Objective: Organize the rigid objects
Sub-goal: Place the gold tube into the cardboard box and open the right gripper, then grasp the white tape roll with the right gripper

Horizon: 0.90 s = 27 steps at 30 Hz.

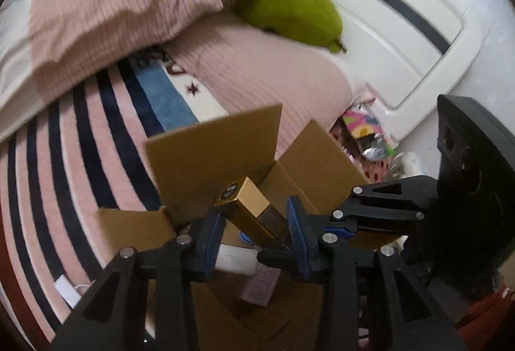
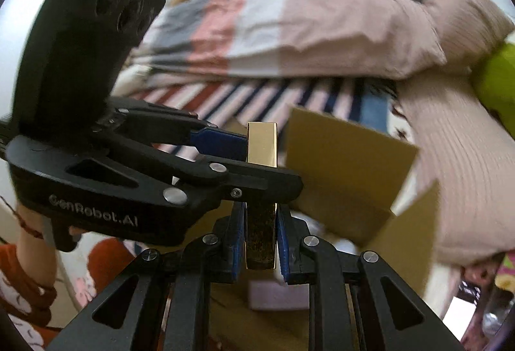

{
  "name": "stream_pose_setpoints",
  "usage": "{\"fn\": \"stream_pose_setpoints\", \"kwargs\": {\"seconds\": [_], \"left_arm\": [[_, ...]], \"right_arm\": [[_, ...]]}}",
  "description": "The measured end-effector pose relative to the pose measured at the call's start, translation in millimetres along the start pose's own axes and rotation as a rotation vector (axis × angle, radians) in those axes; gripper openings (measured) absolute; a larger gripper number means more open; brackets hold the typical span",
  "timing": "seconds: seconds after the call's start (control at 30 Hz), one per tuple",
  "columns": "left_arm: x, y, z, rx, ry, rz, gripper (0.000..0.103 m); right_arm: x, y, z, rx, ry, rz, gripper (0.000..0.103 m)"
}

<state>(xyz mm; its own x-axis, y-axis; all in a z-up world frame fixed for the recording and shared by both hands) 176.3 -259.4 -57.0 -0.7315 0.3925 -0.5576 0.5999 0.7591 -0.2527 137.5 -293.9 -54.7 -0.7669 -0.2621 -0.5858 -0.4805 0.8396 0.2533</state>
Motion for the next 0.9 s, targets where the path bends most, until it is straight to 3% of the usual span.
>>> {"fn": "stream_pose_setpoints", "kwargs": {"seconds": [0.1,0.17,0.27,0.33,0.4,0.53,0.67,0.8,0.9], "left_arm": [[-1.5,-4.8,9.9,-0.046,0.039,0.013,0.051],[-2.4,-4.5,6.7,-0.076,0.028,0.018,0.070],[2.6,2.2,-13.4,-0.106,-0.015,0.017,0.072],[9.3,11.1,-39.5,-0.150,-0.064,0.011,0.077],[20.8,24.9,-74.1,-0.216,-0.127,-0.013,0.079],[53.3,57.2,-132.6,-0.330,-0.208,-0.069,0.082],[99.0,90.9,-173.4,-0.449,-0.249,-0.124,0.084],[148.1,126.1,-189.7,-0.499,-0.259,-0.194,0.084],[183.8,146.7,-186.5,-0.515,-0.243,-0.235,0.084]], "right_arm": [[4.7,-13.2,8.0,0.041,0.054,0.033,0.013],[7.9,-17.8,9.1,0.084,0.068,0.026,0.014],[12.4,-18.3,8.8,0.121,0.077,0.007,0.016],[13.0,-15.0,6.2,0.130,0.059,0.002,0.025],[9.4,-6.4,1.8,0.119,0.025,-0.006,0.027],[0.5,38.5,-9.9,-0.014,-0.049,-0.066,0.027],[-6.0,101.9,0.8,-0.152,-0.050,-0.162,0.031],[-0.7,161.5,40.2,-0.250,0.035,-0.235,0.037],[14.7,184.2,81.8,-0.257,0.117,-0.236,0.037]]}}
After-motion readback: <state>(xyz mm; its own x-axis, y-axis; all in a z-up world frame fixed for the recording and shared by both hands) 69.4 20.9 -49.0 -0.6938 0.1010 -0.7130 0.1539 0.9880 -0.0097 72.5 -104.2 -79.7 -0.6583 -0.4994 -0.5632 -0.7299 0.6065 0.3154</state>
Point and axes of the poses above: each gripper's, at about its wrist camera, not at the fingertips, and z roughly the way its jaws point, y to its left, x to its underside, the point moved 4 cm from there along z, roughly the way its jaws point, and after that the axes turned 8 degrees about z, right-handed, at the moved point
